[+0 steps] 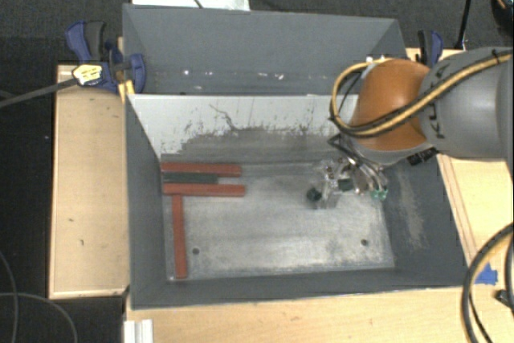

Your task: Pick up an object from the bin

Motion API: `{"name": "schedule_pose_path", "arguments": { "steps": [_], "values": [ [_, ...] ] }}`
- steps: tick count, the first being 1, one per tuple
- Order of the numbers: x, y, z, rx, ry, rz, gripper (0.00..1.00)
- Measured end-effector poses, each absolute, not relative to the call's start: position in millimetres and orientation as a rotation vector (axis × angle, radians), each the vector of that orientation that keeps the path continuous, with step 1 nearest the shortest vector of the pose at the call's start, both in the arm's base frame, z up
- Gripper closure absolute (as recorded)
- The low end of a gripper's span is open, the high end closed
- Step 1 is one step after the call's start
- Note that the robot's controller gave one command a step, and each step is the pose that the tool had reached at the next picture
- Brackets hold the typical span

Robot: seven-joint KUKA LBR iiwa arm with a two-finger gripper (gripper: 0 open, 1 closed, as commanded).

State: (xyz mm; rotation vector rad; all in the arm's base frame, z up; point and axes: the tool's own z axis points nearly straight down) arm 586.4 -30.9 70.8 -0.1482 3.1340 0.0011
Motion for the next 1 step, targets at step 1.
{"name": "schedule_pose_path", "arguments": {
  "steps": [1],
  "values": [
    [581.6, -49.4, 269.7, -0.822, 3.022, -0.006, 1.0]
  ]
}}
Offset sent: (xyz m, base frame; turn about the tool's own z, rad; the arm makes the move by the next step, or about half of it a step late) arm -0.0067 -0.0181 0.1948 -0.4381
